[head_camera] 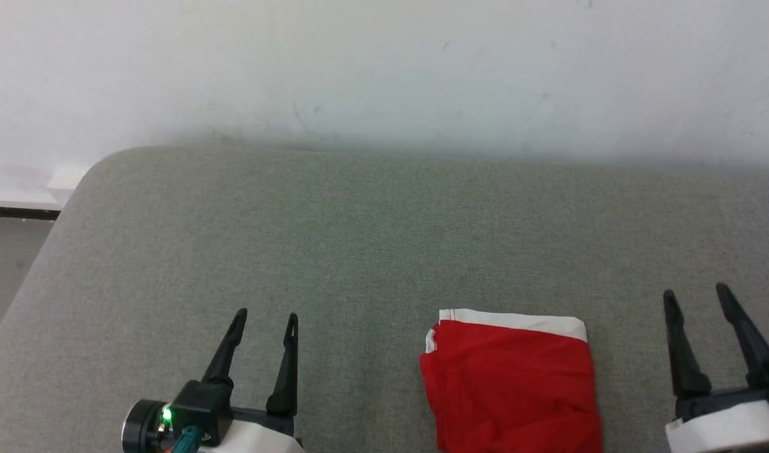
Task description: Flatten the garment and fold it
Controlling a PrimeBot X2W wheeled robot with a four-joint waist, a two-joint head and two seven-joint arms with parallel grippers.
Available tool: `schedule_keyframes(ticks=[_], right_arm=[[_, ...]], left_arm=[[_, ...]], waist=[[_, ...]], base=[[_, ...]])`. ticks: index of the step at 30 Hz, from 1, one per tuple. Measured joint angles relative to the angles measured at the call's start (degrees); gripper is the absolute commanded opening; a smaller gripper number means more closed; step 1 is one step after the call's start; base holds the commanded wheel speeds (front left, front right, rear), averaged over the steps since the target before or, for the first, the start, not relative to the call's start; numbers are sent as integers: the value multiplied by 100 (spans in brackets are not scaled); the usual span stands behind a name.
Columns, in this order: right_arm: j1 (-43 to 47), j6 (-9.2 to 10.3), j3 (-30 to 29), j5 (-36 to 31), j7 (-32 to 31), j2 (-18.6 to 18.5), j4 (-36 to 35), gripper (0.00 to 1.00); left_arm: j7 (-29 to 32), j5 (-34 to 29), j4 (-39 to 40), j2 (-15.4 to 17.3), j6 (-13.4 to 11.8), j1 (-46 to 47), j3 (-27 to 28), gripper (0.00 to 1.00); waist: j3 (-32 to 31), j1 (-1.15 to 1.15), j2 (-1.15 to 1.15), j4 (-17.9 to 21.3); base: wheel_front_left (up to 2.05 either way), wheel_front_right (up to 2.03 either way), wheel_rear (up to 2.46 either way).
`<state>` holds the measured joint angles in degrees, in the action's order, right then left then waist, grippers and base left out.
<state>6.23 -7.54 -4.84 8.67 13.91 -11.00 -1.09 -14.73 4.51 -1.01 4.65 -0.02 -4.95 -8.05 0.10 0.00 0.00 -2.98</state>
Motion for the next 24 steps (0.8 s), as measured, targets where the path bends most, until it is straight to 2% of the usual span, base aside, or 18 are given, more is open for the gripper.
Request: schedule_keyframes(ticks=[5, 14, 19, 24], right_arm=[[363, 0, -51, -79, 37, 356, -193, 100], [583, 0, -102, -225, 76, 443, -222, 100], [582, 0, -64, -132, -65, 194, -218, 100], [564, 0, 168, 724, -936, -236, -176, 100]], left_arm=[[0, -44, 1, -23, 49, 0, 5, 100], [0, -101, -14, -57, 98, 2, 10, 100], [0, -104, -41, -77, 107, 3, 0, 100], [0, -119, -79, -86, 148, 5, -23, 100]], waist=[[21, 0, 0, -32], [51, 0, 0, -56], [68, 0, 0, -96], [95, 0, 0, -165]], base=[[0, 0, 0], [0, 0, 0], [0, 0, 0], [0, 0, 0]])
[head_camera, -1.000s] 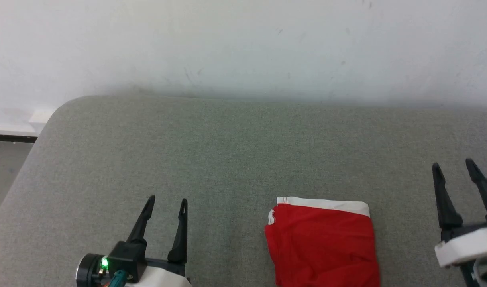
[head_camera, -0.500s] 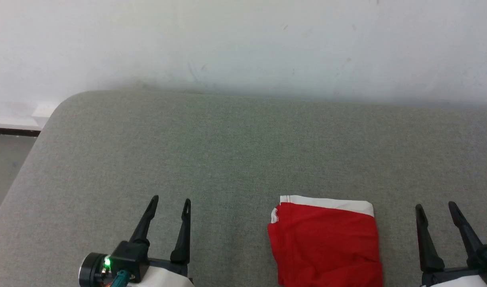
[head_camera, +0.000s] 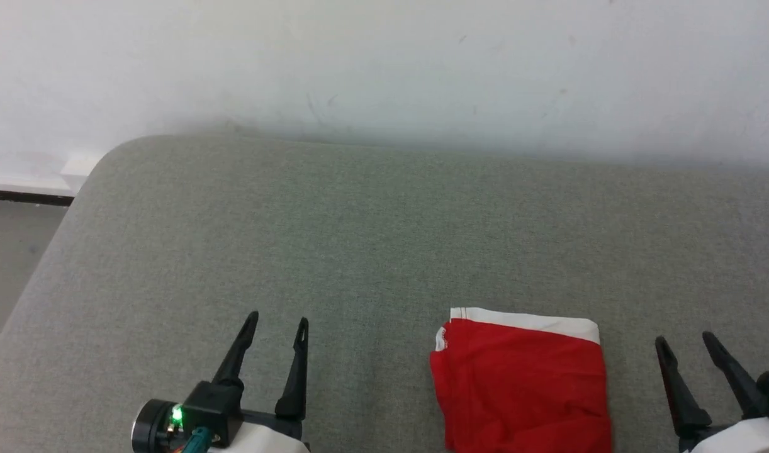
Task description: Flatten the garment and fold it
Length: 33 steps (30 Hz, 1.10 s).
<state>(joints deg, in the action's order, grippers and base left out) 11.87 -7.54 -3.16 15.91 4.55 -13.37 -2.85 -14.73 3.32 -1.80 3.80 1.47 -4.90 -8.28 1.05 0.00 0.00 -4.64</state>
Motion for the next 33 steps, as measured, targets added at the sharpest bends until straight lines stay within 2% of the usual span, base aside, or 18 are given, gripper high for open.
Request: schedule_keyframes(ticks=[2, 5, 9, 12, 19, 25, 26, 27, 33], right_arm=[[-7, 0, 176, 408, -401, -246, 52, 100], [-49, 1, 358, 1206, -1027, -379, 202, 100], [-221, 1, 500, 2143, -1824, -419, 483, 100], [-375, 1, 547, 2528, -2238, -426, 726, 100], [-808, 1, 558, 2760, -2906, -282, 1645, 100], [-1140, 0, 725, 2851, -3172, -188, 1914, 100], [-1177, 0, 780, 2854, -3179, -190, 1939, 61], [-1193, 0, 858, 2844, -3184, -213, 1951, 0], [-1353, -10, 1273, 2526, -2995, -379, 2045, 0]], left_arm=[[0, -11, -29, -2, 1, 0, -10, 100], [0, -33, -53, -7, 3, 1, -18, 100], [0, -52, -85, -5, 44, 2, -31, 100], [0, -91, -84, -4, 49, 8, -35, 100], [0, -123, -78, -3, 53, 31, -73, 100], [0, -133, -82, -3, 55, 66, -71, 100], [0, -133, -81, -4, 55, 74, -74, 100], [0, -133, -81, -4, 55, 85, -77, 100], [0, -133, -80, -2, 51, 96, -69, 100]], waist=[[-1, 0, 0, -44], [0, 0, 0, -109], [2, 0, 0, -208], [16, 0, 0, -294], [143, 0, 0, -503], [261, 0, 0, -660], [276, 0, 0, -680], [289, 0, 0, -697], [289, 0, 0, -637]], base=[[0, 0, 0], [0, 0, 0], [0, 0, 0], [0, 0, 0], [0, 0, 0], [0, 0, 0], [0, 0, 0], [0, 0, 0], [0, 0, 0]])
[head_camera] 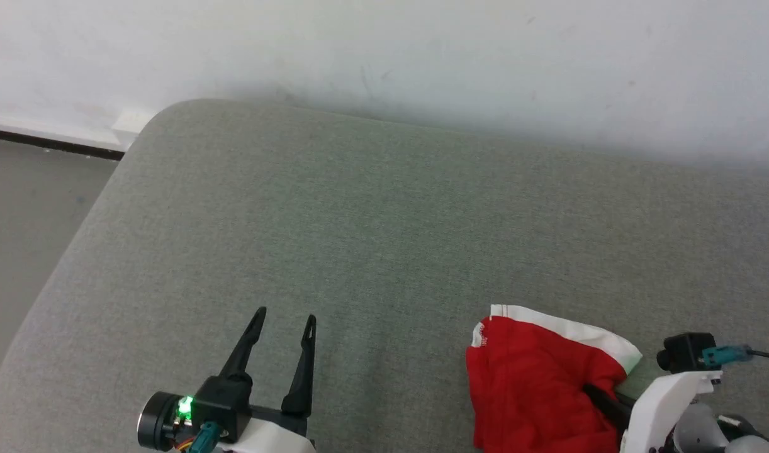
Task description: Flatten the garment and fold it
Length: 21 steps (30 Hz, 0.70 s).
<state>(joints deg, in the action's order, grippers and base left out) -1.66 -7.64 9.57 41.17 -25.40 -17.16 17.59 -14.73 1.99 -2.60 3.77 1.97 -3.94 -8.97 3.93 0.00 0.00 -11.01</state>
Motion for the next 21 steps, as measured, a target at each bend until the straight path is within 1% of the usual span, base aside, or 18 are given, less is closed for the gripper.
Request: schedule_keyframes(ticks=[2, 4, 6, 9, 13, 16, 18, 21], right_arm=[[-102, -4, 204, -296, 93, -138, -31, 0], [-241, -2, 405, -681, 156, -370, -87, 0], [-406, 3, 579, -1063, 167, -706, -180, 0], [-724, 3, 875, -1438, 32, -1215, -430, 0], [-1212, 3, 1109, -1547, -187, -1902, -770, 0], [-1573, 3, 1379, -1671, -233, -2631, -875, 0], [-1733, 1, 1494, -1699, -194, -3097, -790, 0], [-1944, 2, 1507, -1682, 71, -3546, -454, 0]], left_arm=[[0, 0, 0, 1, 4, 30, -10, 100], [0, -1, 2, 2, 7, 82, -21, 100], [0, 0, 4, -3, -2, 129, -31, 100], [0, 1, 19, -12, -7, 236, -92, 100], [0, -1, 70, -37, -16, 532, -302, 100], [0, -4, 145, -58, -87, 857, -435, 100], [-1, -8, 152, -62, -111, 1072, -527, 100], [0, -10, 162, -70, -140, 1343, -615, 100]], waist=[[-17, 0, 0, 88], [-35, 0, 0, 204], [-46, 1, 0, 348], [-41, 0, 0, 609], [50, 0, 0, 1000], [204, 0, 0, 1273], [363, 0, 0, 1415], [642, 1, 0, 1588]], base=[[0, 0, 0], [0, 0, 0], [0, 0, 0], [0, 0, 0], [0, 0, 0], [0, 0, 0], [0, 0, 0], [0, 0, 0]])
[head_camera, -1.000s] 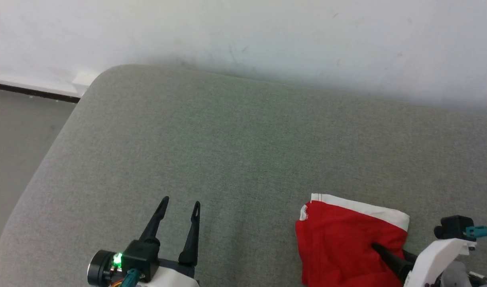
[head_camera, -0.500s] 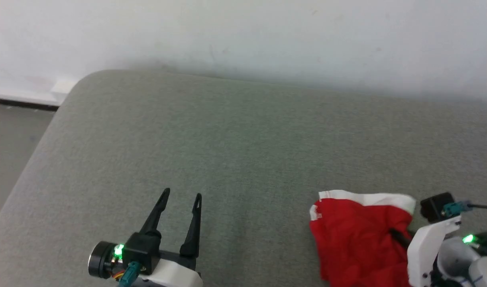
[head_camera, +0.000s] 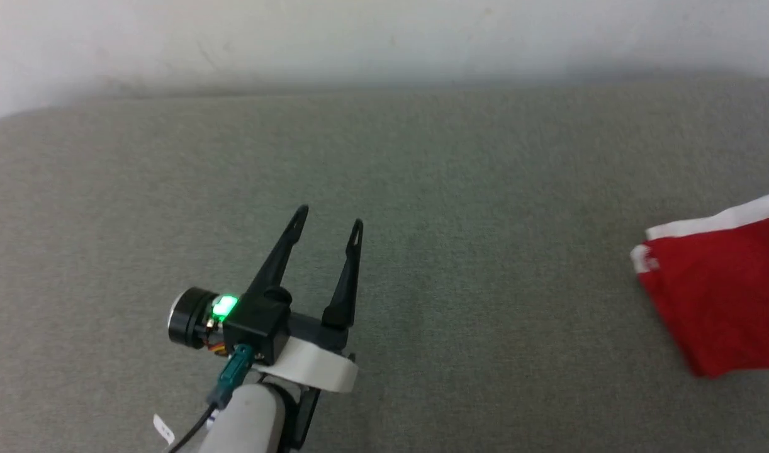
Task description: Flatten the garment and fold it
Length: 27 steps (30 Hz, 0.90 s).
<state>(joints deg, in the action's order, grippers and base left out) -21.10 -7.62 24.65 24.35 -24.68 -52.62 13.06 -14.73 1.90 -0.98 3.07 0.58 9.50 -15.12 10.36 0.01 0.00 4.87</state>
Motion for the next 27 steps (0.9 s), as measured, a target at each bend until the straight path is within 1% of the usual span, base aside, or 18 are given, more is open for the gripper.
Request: schedule_keyframes(ticks=[2, 4, 6, 10, 12, 17, 22, 26, 27], right_arm=[[-136, -1, -21, -98, 293, -245, 311, 0], [-264, 0, -33, -431, 598, -501, 624, 0], [-375, 0, -120, -564, 866, -589, 1010, 0], [-453, -1, -365, -704, 1367, -543, 1774, 0], [-462, -1, -598, -733, 1617, -501, 2208, 0], [-551, 0, -972, -932, 2165, -461, 3041, 0], [-803, 0, -1166, -1014, 2602, -250, 3576, 0], [-1079, -1, -1291, -1122, 2757, -98, 3931, 0], [-1144, -1, -1329, -1157, 2782, -81, 4019, 47]], left_arm=[[-1, -16, 2, -4, -11, 162, -32, 100], [0, -55, -2, -8, -13, 306, -40, 100], [0, -60, 11, -7, -14, 450, -34, 100], [0, -135, 30, 8, -18, 656, -35, 100], [0, -151, 30, 12, -44, 722, -27, 100], [0, -183, 70, 15, -67, 893, -73, 100], [0, -201, 123, 36, -118, 978, -94, 100], [0, -201, 119, 73, -130, 978, -98, 100], [0, -200, 112, 74, -135, 978, -101, 100]], waist=[[206, 0, 0, 87], [430, 0, 0, 151], [668, 0, 0, 190], [1130, 1, 0, 221], [1348, 1, 0, 212], [1832, 1, 0, 144], [2184, 0, 0, 33], [2308, 0, 0, -52], [2299, 0, 0, -63]], base=[[0, 0, 0], [0, 0, 0], [0, 0, 0], [0, 0, 0], [0, 0, 0], [0, 0, 0], [0, 0, 0], [0, 0, 0], [0, 0, 0]])
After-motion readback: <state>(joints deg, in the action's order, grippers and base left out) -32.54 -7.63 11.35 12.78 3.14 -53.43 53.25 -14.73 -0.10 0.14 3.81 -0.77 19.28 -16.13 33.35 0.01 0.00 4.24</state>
